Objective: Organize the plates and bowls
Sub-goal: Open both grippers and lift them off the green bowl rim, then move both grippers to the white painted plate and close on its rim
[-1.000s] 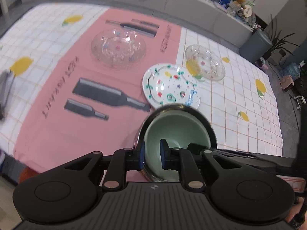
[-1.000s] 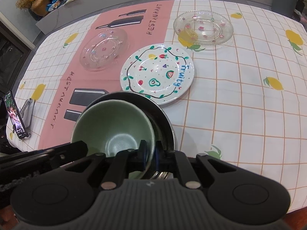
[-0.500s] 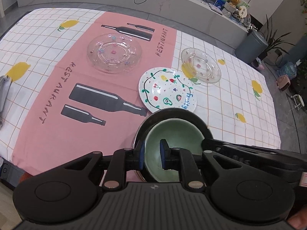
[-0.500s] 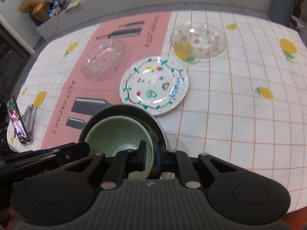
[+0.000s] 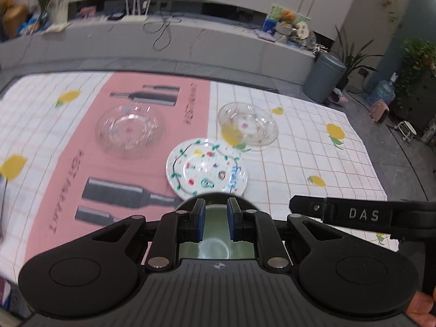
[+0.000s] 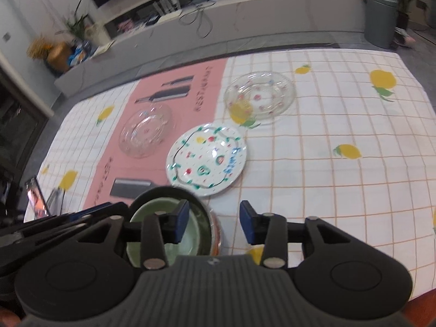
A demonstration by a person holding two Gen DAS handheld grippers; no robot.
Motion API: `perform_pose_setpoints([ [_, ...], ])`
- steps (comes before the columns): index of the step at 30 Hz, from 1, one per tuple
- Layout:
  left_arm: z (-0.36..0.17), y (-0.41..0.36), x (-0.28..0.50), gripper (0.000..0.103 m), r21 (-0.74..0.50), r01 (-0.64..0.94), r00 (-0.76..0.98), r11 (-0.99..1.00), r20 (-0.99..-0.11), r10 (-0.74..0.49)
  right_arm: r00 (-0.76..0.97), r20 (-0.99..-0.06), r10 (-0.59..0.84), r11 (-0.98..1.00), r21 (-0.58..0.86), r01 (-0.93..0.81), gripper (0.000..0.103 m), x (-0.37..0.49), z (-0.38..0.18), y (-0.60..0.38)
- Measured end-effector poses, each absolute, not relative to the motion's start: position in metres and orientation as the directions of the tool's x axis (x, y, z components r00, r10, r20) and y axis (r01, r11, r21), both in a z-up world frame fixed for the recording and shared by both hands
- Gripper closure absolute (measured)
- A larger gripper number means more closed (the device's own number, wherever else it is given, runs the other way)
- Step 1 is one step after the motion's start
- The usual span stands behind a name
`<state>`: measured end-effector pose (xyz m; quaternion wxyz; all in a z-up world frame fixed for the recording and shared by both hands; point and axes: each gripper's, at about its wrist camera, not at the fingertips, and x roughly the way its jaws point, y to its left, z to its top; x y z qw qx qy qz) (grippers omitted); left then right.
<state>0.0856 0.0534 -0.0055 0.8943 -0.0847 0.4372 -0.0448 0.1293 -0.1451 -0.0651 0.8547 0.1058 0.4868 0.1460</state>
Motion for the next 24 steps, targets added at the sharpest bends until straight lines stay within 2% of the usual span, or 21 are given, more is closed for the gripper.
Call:
perform_pose_setpoints([
  [6,0.003,0.047,0.101,0.084,-0.187,0.055,0.626,0.981,-0.758,-0.18,0.567,-0.754,0.333,0.928,0.367,-0.057,0.06,0.132,-0.06,-0.169],
  [9,0.006,0.047,0.113,0.084,-0.198,0.075,0.617,0.977,-0.761,-0.201,0.566,-0.757,0.325,0.924,0.382,-0.02,0.049,0.139,-0.061,-0.178],
  [12,0.007,0.049,0.127,0.081,-0.213,0.087,0.601,0.973,-0.768,-0.222,0.555,-0.769,0.317,0.921,0.389,0.013,0.047,0.146,-0.066,-0.186],
  [15,0.004,0.051,0.141,0.07,-0.212,0.106,0.579,0.971,-0.781,-0.234,0.542,-0.783,0.305,0.924,0.381,0.031,0.046,0.155,-0.072,-0.19],
  [17,0.002,0.053,0.149,0.061,-0.21,0.119,0.567,0.97,-0.788,-0.24,0.53,-0.795,0.296,0.926,0.375,0.046,0.04,0.161,-0.077,-0.192],
  [20,-0.004,0.062,0.161,0.05,-0.215,0.109,0.565,0.971,-0.79,-0.238,0.515,-0.804,0.299,0.923,0.38,0.057,0.04,0.171,-0.085,-0.194],
  [24,-0.014,0.082,0.179,0.047,-0.254,0.071,0.553,0.965,-0.795,-0.25,0.489,-0.818,0.305,0.922,0.382,0.064,0.04,0.183,-0.097,-0.192],
])
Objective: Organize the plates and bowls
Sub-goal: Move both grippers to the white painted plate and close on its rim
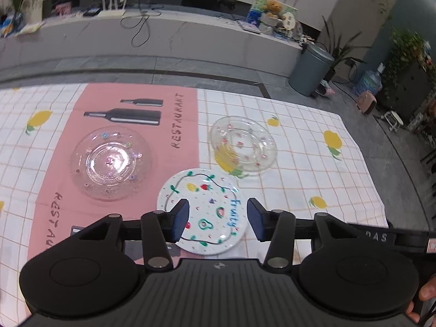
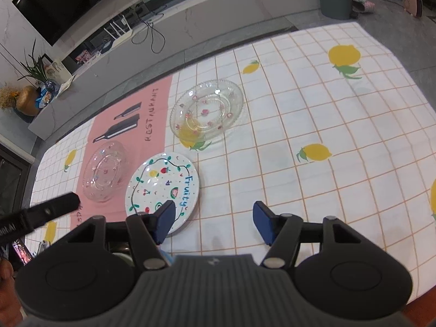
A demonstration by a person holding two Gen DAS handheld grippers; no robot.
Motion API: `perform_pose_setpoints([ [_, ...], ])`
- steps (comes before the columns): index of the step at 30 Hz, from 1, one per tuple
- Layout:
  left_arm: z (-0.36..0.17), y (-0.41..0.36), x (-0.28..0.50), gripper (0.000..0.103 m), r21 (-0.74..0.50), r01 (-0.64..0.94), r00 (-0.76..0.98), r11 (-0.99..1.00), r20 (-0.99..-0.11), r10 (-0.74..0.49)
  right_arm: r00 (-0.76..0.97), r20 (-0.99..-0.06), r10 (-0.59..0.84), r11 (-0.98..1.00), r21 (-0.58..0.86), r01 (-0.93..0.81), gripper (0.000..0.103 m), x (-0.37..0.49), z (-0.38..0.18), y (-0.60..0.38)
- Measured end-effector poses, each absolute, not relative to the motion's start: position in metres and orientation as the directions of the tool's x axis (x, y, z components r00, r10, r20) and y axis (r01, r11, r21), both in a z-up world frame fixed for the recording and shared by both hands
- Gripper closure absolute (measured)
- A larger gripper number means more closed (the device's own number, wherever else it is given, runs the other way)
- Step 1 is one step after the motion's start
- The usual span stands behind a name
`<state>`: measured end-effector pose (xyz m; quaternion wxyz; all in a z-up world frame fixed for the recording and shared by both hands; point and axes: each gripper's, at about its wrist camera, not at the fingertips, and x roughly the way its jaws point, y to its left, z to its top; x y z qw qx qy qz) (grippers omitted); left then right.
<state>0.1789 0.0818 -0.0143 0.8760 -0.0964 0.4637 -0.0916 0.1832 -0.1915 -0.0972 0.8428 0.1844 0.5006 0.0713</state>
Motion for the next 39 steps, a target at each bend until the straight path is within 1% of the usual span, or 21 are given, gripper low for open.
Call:
perform_pose_setpoints([
  [7,-0.048,0.112,0.209,0.046,-0.333,0.039,0.514,0.942,-0.802,-0.304,0.412,-0.846,0.338,0.917,0.395,0.06,0.04,0.214,-0.128,-0.178],
  [17,-0.111,0.135,0.23,0.049,-0.348,0.021,0.491,0.937,-0.813,-0.313,0.36,-0.862,0.357,0.924,0.383,0.001,0.043,0.256,-0.169,-0.148],
  [18,-0.116,0.138,0.23,0.049,-0.354,0.011,0.493,0.935,-0.812,-0.313,0.359,-0.861,0.36,0.924,0.383,-0.008,0.045,0.258,-0.172,-0.146],
  [19,-0.121,0.14,0.23,0.05,-0.362,0.0,0.496,0.932,-0.809,-0.314,0.356,-0.862,0.362,0.924,0.381,-0.015,0.05,0.261,-0.175,-0.144],
  [21,-0.13,0.143,0.23,0.054,-0.383,-0.014,0.499,0.924,-0.803,-0.325,0.346,-0.864,0.366,0.923,0.383,-0.019,0.052,0.265,-0.181,-0.141],
  [22,-0.133,0.144,0.229,0.06,-0.39,-0.02,0.503,0.921,-0.8,-0.328,0.339,-0.866,0.367,0.923,0.385,-0.017,0.055,0.267,-0.185,-0.141],
  [23,-0.135,0.144,0.229,0.062,-0.394,-0.019,0.505,0.919,-0.797,-0.331,0.333,-0.866,0.372,0.921,0.389,-0.016,0.056,0.269,-0.187,-0.14],
  [25,-0.139,0.143,0.229,0.064,-0.39,-0.015,0.508,0.921,-0.796,-0.329,0.327,-0.863,0.385,0.915,0.402,-0.016,0.057,0.271,-0.192,-0.14],
  [26,-0.141,0.142,0.229,0.067,-0.388,-0.013,0.507,0.921,-0.797,-0.328,0.327,-0.861,0.39,0.913,0.407,-0.018,0.059,0.272,-0.193,-0.139],
  [28,-0.145,0.142,0.229,0.068,-0.396,-0.017,0.507,0.918,-0.795,-0.334,0.333,-0.854,0.399,0.91,0.414,-0.027,0.062,0.273,-0.195,-0.137],
  [30,-0.149,0.144,0.229,0.071,-0.411,-0.022,0.511,0.911,-0.788,-0.343,0.333,-0.85,0.408,0.906,0.423,-0.028,0.067,0.274,-0.195,-0.137],
  [32,-0.151,0.146,0.228,0.077,-0.426,-0.027,0.516,0.904,-0.781,-0.352,0.328,-0.848,0.417,0.9,0.435,-0.019,0.078,0.275,-0.197,-0.138],
  [34,-0.152,0.148,0.229,0.081,-0.433,-0.034,0.516,0.901,-0.779,-0.355,0.319,-0.839,0.44,0.887,0.461,-0.01,0.083,0.276,-0.2,-0.139],
  [35,-0.152,0.148,0.229,0.086,-0.43,-0.038,0.515,0.902,-0.782,-0.351,0.317,-0.833,0.453,0.879,0.477,-0.002,0.085,0.276,-0.202,-0.14],
  [37,-0.153,0.15,0.23,0.088,-0.427,-0.043,0.517,0.903,-0.784,-0.345,0.322,-0.82,0.473,0.863,0.505,0.016,0.086,0.275,-0.205,-0.143],
  [39,-0.153,0.151,0.229,0.089,-0.439,-0.052,0.518,0.897,-0.78,-0.351,0.332,-0.813,0.477,0.857,0.514,0.027,0.092,0.275,-0.206,-0.145],
])
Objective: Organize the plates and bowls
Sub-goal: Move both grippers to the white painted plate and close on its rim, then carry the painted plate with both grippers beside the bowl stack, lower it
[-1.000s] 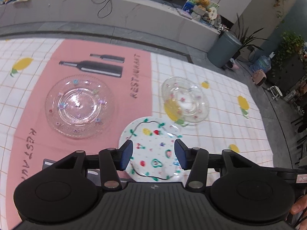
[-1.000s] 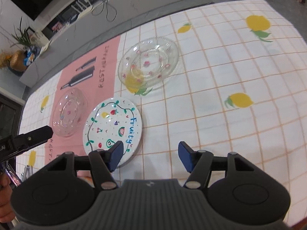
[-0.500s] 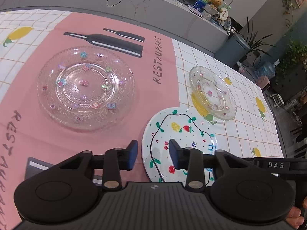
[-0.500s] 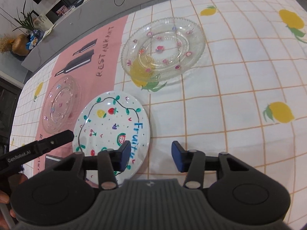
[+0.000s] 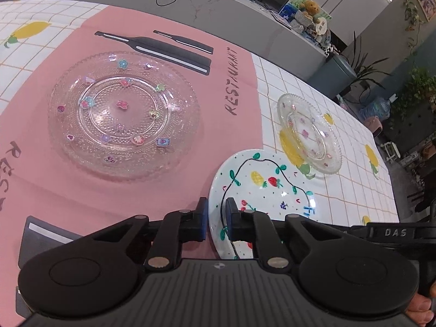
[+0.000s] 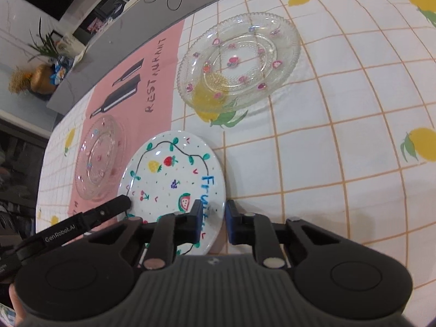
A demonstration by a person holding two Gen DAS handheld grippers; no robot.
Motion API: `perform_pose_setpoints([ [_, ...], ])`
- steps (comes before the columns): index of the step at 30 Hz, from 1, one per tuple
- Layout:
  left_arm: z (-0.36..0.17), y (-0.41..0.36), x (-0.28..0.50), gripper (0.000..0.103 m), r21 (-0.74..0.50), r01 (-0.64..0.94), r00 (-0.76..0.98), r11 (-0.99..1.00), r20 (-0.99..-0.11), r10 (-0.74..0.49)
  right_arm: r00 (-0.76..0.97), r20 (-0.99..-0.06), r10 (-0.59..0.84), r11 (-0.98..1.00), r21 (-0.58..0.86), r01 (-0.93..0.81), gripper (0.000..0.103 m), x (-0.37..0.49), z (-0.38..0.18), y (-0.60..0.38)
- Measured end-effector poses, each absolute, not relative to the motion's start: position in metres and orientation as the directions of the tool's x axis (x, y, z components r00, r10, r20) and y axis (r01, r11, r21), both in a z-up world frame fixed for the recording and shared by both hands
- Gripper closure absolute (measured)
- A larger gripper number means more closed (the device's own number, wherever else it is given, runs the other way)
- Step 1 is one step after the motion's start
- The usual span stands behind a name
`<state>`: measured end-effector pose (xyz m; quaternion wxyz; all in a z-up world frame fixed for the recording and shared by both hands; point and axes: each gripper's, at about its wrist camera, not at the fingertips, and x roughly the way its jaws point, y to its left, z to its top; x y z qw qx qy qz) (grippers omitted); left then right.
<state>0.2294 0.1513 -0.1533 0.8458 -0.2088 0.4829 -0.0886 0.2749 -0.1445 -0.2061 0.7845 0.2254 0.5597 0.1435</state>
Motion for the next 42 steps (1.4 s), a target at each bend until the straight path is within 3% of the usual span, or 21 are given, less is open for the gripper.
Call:
perform_pose_setpoints([
  [4,-0.15,0.147,0.23,0.089,-0.414,-0.053,0.517,0.909,-0.79,-0.33,0.342,-0.804,0.487,0.848,0.529,0.037,0.096,0.273,-0.209,-0.148],
  [16,-0.123,0.14,0.225,0.091,-0.388,-0.037,0.557,0.921,-0.773,-0.303,0.351,-0.805,0.478,0.853,0.521,0.033,0.094,0.27,-0.2,-0.147],
  [30,-0.059,0.118,0.212,0.092,-0.415,-0.014,0.617,0.91,-0.719,-0.319,0.438,-0.742,0.508,0.821,0.571,0.015,0.094,0.253,-0.145,-0.174],
  [42,-0.016,0.046,0.177,0.094,-0.417,0.041,0.618,0.908,-0.703,-0.351,0.507,-0.713,0.485,0.811,0.583,0.044,0.094,0.208,-0.108,-0.238],
])
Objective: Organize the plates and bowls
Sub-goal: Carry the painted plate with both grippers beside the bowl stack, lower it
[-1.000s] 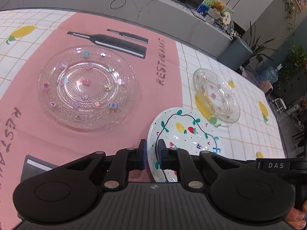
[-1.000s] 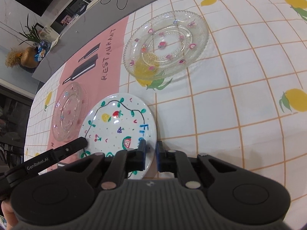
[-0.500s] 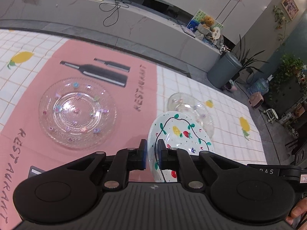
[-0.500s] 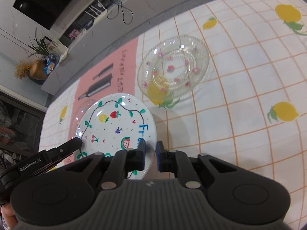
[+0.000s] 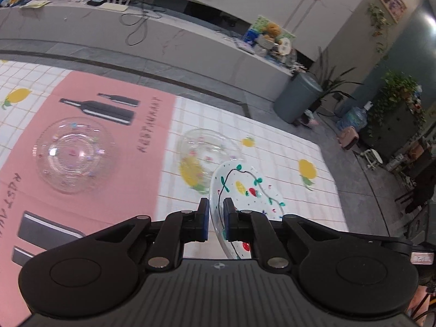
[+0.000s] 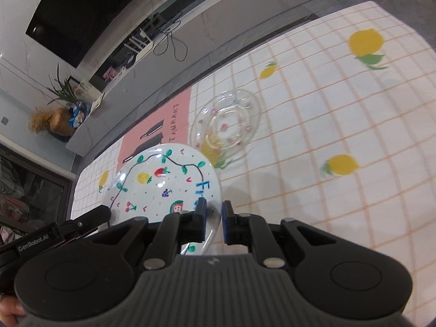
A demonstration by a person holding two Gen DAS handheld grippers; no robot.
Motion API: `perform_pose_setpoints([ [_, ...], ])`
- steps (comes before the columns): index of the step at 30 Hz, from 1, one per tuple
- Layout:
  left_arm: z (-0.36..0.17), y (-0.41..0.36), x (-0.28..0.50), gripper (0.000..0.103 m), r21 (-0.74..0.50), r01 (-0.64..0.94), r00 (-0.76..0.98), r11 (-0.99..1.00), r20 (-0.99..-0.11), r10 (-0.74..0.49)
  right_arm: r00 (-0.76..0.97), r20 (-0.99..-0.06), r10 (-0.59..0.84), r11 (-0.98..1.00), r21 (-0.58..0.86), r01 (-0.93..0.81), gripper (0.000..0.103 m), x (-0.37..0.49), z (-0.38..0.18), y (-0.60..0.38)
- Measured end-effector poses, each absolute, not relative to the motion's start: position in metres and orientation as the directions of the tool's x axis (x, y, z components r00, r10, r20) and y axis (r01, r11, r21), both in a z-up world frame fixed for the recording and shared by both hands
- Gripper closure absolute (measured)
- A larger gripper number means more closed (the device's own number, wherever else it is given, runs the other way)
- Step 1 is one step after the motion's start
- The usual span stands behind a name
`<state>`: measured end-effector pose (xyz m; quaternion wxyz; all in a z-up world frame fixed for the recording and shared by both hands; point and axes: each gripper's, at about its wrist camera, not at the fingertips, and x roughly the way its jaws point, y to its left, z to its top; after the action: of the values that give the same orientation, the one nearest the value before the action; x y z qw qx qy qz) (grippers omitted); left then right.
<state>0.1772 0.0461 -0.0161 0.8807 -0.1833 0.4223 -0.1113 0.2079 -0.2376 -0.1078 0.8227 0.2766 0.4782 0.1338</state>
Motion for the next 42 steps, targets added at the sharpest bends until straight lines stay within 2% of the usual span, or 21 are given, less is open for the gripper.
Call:
perform_pose_setpoints([
  [8,-0.022,-0.018,0.16,0.095,-0.413,0.125,0.57,0.902,-0.715,-0.406,0.558,-0.713,0.425,0.807,0.578,0.124,0.093,0.166,-0.104,-0.3],
  [20,-0.052,-0.081,0.13,0.094,-0.442,0.155,0.519,0.884,-0.725,-0.453,0.573,-0.745,0.342,0.808,0.545,0.226,0.093,0.117,-0.122,-0.371],
  [25,-0.069,-0.091,0.123,0.094,-0.469,0.146,0.48,0.871,-0.736,-0.477,0.554,-0.766,0.327,0.804,0.533,0.262,0.093,0.106,-0.139,-0.389],
  [42,-0.117,-0.099,0.112,0.093,-0.427,0.088,0.44,0.9,-0.794,-0.42,0.475,-0.822,0.313,0.825,0.483,0.294,0.094,0.105,-0.186,-0.393],
])
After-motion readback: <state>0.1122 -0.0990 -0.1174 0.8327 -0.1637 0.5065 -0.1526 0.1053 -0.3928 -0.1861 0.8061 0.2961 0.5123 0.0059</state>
